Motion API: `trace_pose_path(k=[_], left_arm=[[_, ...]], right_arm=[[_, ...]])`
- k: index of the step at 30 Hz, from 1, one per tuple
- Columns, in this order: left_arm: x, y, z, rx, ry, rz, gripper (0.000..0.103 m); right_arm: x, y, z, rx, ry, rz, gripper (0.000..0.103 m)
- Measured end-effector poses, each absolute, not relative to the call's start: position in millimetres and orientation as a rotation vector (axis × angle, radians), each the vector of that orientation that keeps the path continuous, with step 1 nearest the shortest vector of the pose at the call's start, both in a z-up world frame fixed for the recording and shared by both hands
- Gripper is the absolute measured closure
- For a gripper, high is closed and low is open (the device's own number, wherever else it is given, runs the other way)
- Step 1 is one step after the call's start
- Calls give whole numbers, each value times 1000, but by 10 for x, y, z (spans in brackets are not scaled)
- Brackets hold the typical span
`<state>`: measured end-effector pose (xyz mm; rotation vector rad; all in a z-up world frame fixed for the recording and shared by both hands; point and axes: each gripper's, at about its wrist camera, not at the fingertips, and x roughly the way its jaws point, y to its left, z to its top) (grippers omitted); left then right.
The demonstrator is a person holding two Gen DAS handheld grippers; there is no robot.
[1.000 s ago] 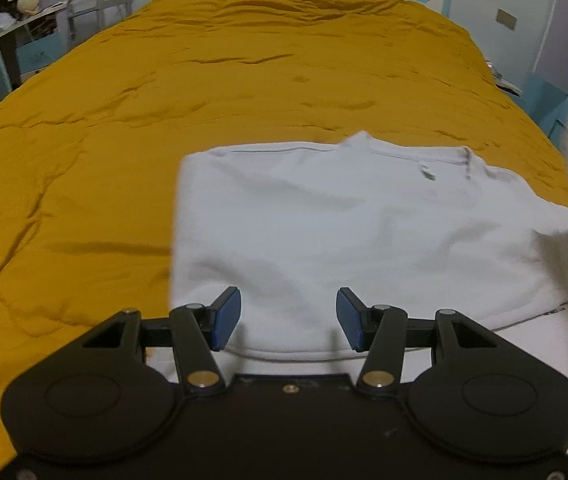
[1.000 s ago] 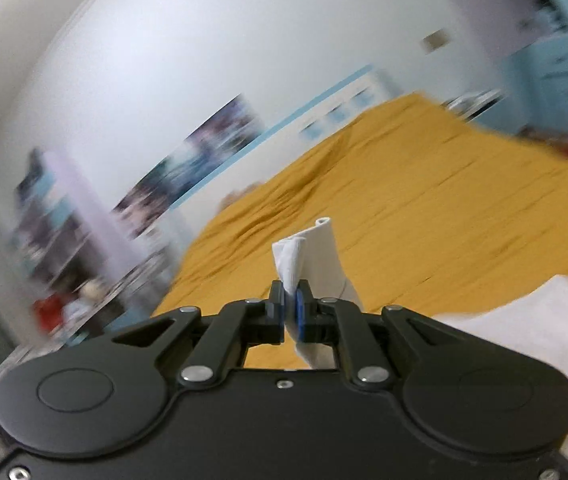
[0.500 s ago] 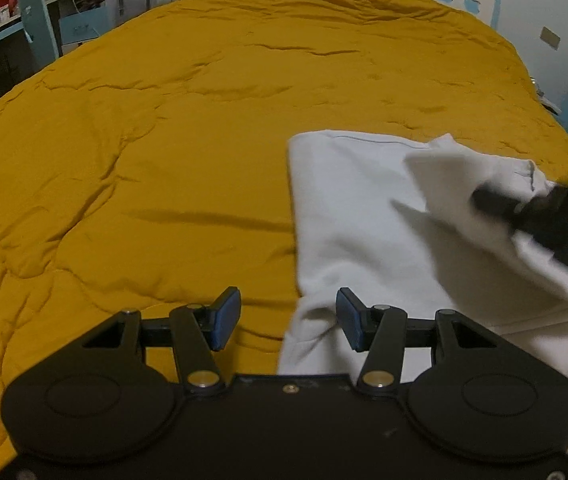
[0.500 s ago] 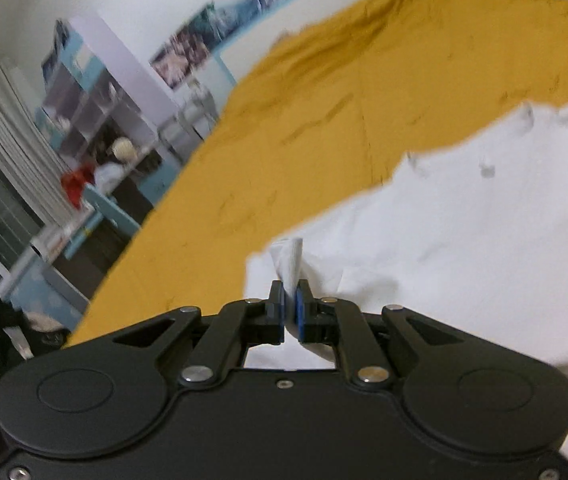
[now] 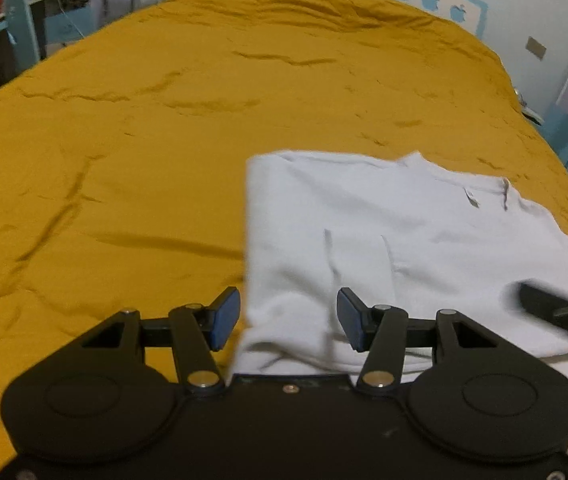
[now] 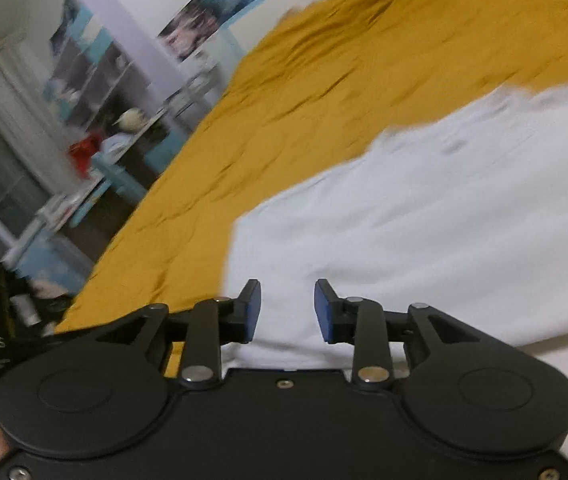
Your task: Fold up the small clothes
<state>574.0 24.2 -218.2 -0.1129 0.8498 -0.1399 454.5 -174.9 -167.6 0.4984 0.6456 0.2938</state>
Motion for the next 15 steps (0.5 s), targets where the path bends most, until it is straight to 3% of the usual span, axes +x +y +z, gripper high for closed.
trace_pose_path(k=[11, 13, 14, 15], left_arm=[[6061, -50, -2513, -76, 933, -69, 49], [6063, -56, -2519, -89, 930, -99, 59], [6063, -55, -2517, -93, 927, -120, 84], [6069, -50, -2510, -110, 927, -146, 99]], right_arm=[[4116, -3149, -1790, 452, 699, -83, 70], [4096, -3230, -1852, 478, 704, -102, 70], [4077, -3236, -1865, 477, 704, -111, 70], [4069, -3243, -1882, 479, 704, -118, 70]])
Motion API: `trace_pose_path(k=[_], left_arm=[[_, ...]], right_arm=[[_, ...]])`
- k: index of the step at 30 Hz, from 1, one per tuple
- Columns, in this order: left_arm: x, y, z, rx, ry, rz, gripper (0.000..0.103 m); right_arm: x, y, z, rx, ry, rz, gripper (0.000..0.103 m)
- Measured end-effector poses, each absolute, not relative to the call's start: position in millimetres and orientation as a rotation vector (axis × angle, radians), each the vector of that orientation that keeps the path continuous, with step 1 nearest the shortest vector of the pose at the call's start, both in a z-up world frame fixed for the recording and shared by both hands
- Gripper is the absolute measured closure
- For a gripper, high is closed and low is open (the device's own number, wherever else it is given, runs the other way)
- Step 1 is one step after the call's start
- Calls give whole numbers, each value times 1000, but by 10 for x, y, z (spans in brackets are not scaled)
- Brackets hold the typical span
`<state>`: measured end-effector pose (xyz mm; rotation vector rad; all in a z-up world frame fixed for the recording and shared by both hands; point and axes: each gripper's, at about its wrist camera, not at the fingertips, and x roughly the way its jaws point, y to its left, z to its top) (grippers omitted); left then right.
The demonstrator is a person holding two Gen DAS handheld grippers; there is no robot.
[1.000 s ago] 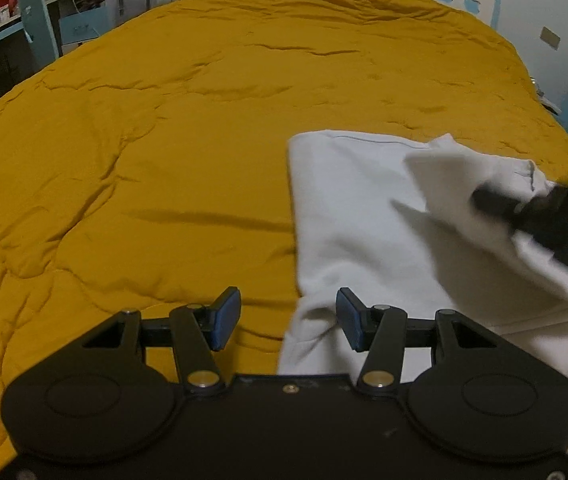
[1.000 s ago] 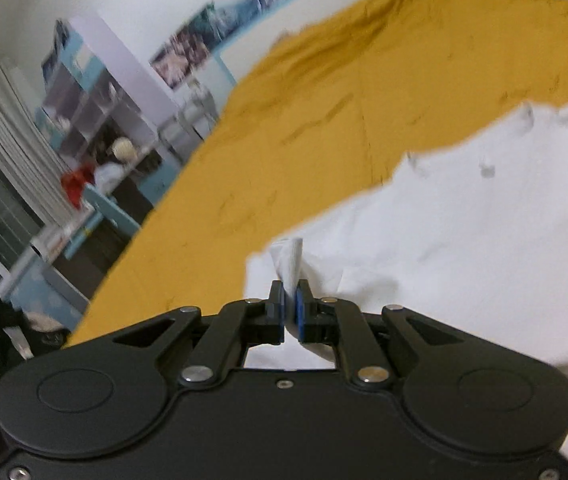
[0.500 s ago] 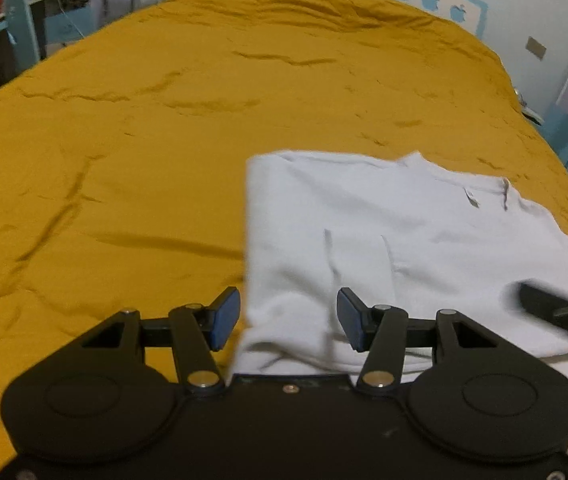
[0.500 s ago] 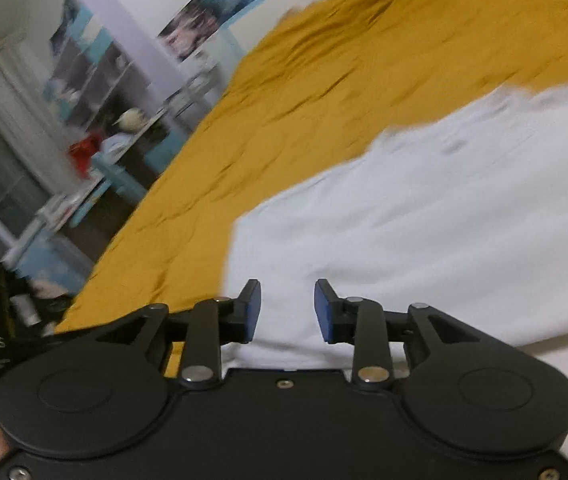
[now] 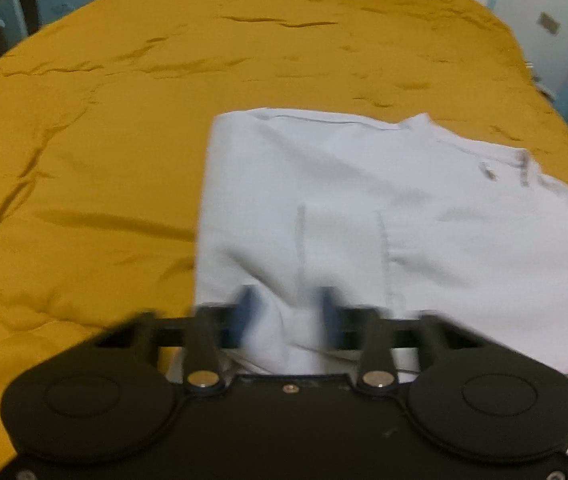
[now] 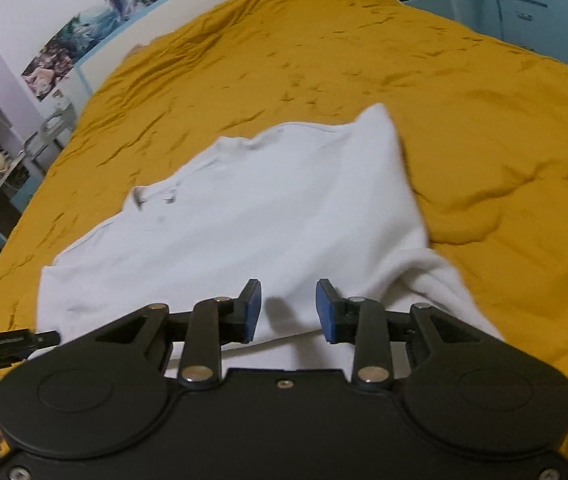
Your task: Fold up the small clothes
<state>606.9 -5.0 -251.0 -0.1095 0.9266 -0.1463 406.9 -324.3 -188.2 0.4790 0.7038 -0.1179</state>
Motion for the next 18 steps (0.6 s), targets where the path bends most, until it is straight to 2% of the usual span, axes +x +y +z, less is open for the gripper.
trace_pose_path(k=[1, 11, 14, 16, 17, 18], left_arm=[[6076, -39, -2502, -130, 930, -159, 103], [5980, -19, -2287, -177, 840, -199, 103], [6056, 7, -2298, -183, 881, -211, 103], [6120, -8, -2381, -164, 899, -208, 99], [6147, 4, -2417, -169, 910, -200, 92], [6171, 25, -2450, -182, 916, -199, 89]], right_arm=[[4065, -3249, -1890, 483, 705, -121, 70], [4037, -3312, -1968, 489, 709, -124, 71], [4043, -3305, -1967, 486, 710, -125, 71], [4010, -3320, -1980, 486, 711, -126, 71], [4006, -3313, -1981, 487, 710, -126, 71], [4005, -3299, -1977, 483, 710, -126, 71]])
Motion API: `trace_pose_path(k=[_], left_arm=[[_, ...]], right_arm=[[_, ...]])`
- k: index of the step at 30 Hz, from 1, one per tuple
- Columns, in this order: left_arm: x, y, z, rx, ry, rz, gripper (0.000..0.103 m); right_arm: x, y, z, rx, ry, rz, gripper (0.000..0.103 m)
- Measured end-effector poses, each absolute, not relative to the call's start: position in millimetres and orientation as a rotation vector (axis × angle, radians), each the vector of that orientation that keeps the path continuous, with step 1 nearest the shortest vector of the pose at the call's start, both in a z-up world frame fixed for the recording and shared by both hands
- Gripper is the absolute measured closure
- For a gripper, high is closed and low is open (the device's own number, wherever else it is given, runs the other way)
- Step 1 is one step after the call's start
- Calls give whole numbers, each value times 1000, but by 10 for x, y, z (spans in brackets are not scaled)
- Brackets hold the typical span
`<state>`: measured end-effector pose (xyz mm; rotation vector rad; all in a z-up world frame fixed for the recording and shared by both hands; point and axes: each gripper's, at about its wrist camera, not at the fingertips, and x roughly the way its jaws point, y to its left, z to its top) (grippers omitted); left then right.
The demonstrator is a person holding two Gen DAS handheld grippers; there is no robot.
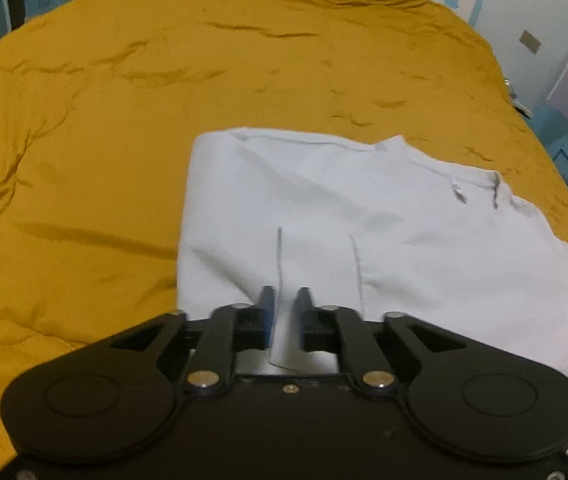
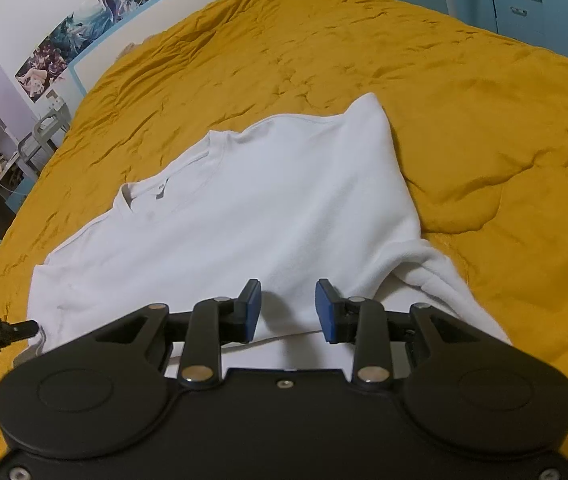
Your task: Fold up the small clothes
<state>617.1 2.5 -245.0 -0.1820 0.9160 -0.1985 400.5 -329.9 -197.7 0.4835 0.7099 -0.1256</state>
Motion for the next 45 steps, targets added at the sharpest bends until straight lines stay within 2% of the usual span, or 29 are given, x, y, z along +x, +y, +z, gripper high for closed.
trace_pose_path(k=[2, 3, 4, 7, 11, 13, 14, 15, 16, 20, 35, 37, 41, 45], left_arm=[[6229, 62, -2498, -227, 934, -203, 84], [6227, 70, -2510, -242, 940, -208, 79], [6247, 70, -2527, -255, 941, -210, 78], [6281, -7, -2573, -267, 961, -241, 64], [6242, -84, -2514, -154, 917, -199, 62], [6279, -1, -2542, -219, 949, -214, 63], [6307, 44, -2566, -256, 967, -221, 70], [6323, 76, -2586, -292, 977, -232, 87], [6340, 97, -2608, -328, 991, -246, 93], [6329, 64, -2643, -353, 980, -241, 98], [5986, 312, -2049, -358, 740, -210, 101], [6054, 384, -2178, -380, 800, -218, 101], [6146, 247, -2607, -243, 909, -198, 100], [6222, 125, -2684, -176, 926, -158, 89]], right_arm=[[3993, -3321, -2003, 483, 710, -124, 71], [3996, -3322, -2003, 484, 710, -122, 71], [3996, -3327, -2012, 487, 711, -121, 71], [4009, -3349, -2046, 488, 714, -118, 71], [4012, -3360, -2064, 489, 716, -113, 71], [4020, -3365, -2083, 483, 716, -109, 72], [4027, -3367, -2093, 485, 717, -109, 72], [4032, -3368, -2099, 487, 716, -109, 72], [4029, -3366, -2099, 486, 715, -110, 72], [4032, -3356, -2106, 491, 715, -114, 72], [4019, -3341, -2081, 479, 716, -109, 72], [4018, -3340, -2092, 477, 718, -110, 72], [4052, -3343, -2139, 476, 734, -124, 72], [4076, -3341, -2152, 467, 748, -132, 72]])
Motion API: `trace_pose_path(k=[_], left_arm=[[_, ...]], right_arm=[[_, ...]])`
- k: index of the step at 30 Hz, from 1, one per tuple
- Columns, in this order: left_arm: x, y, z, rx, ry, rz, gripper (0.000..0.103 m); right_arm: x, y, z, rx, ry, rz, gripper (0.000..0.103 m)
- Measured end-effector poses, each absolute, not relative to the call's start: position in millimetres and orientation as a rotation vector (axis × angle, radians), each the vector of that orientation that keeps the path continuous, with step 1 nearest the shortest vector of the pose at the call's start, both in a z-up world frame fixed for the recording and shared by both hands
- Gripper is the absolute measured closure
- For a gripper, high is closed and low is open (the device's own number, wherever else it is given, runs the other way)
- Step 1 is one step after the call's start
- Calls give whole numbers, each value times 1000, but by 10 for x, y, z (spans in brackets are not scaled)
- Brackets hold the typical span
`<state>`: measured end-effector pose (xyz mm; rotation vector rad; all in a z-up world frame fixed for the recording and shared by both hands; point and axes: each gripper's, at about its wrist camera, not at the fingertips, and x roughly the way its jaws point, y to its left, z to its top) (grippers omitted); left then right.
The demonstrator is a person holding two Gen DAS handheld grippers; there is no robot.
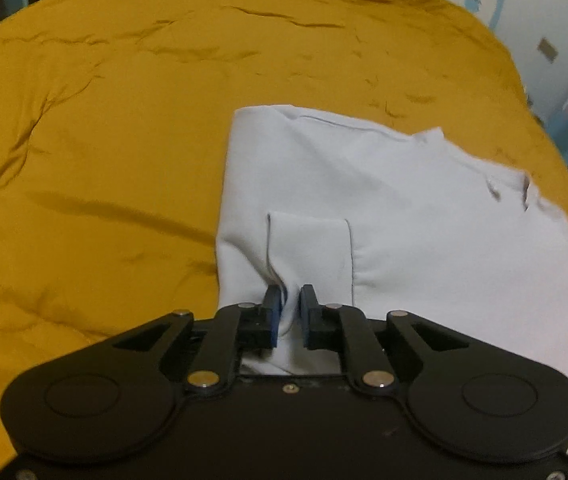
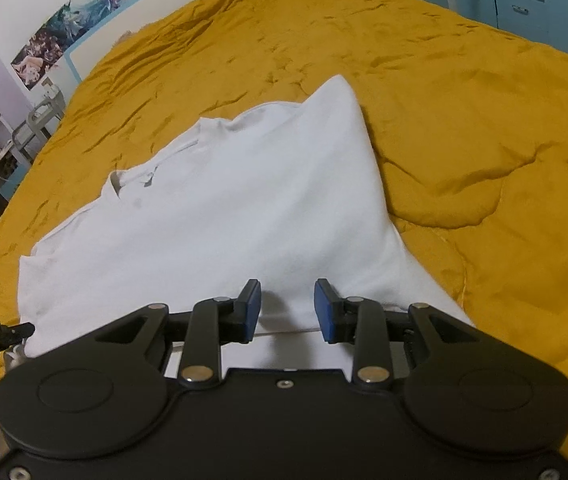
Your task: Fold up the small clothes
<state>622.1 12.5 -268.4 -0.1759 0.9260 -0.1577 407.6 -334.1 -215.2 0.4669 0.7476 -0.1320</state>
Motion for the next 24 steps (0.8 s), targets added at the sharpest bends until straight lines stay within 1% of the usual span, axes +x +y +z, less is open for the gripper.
trace_pose_path(k=[1, 4, 5, 7, 9, 14, 15, 16, 18, 20, 22, 23, 24], left_arm=[[6202, 84, -2614, -159, 917, -151, 89], [6052, 141, -2338, -154, 834, -165, 79], [5988, 152, -2251, -159, 803, -178, 73], [5891, 144, -2158, -174, 777, -200, 72], [5821, 142, -2174, -169, 797, -239, 72], [5878, 65, -2552, -93, 888, -196, 72], [5882, 70, -2612, -87, 889, -185, 69], [5755, 123, -2659, -83, 884, -184, 69], [5770, 149, -2713, -95, 892, -182, 65], [5775, 161, -2696, -98, 896, -181, 65], [5763, 133, -2592, -85, 897, -176, 67], [5726, 142, -2519, -74, 894, -176, 71], [5675, 155, -2437, -62, 886, -177, 71]], right_arm=[[4081, -3349, -2152, 468, 752, -132, 72], [4057, -3375, -2113, 473, 755, -134, 72], [4032, -3375, -2079, 473, 748, -132, 72], [3967, -3375, -1998, 464, 715, -123, 72], [3891, -3396, -1934, 476, 678, -101, 72], [3928, -3436, -2032, 457, 727, -117, 72], [3940, -3447, -2083, 450, 743, -125, 72], [3944, -3452, -2106, 448, 749, -129, 72], [3940, -3478, -2158, 457, 752, -134, 75], [3934, -3498, -2178, 467, 754, -136, 75], [3918, -3499, -2148, 472, 754, -136, 75], [3896, -3502, -2109, 479, 753, -137, 74], [3847, -3503, -2047, 487, 749, -138, 72]])
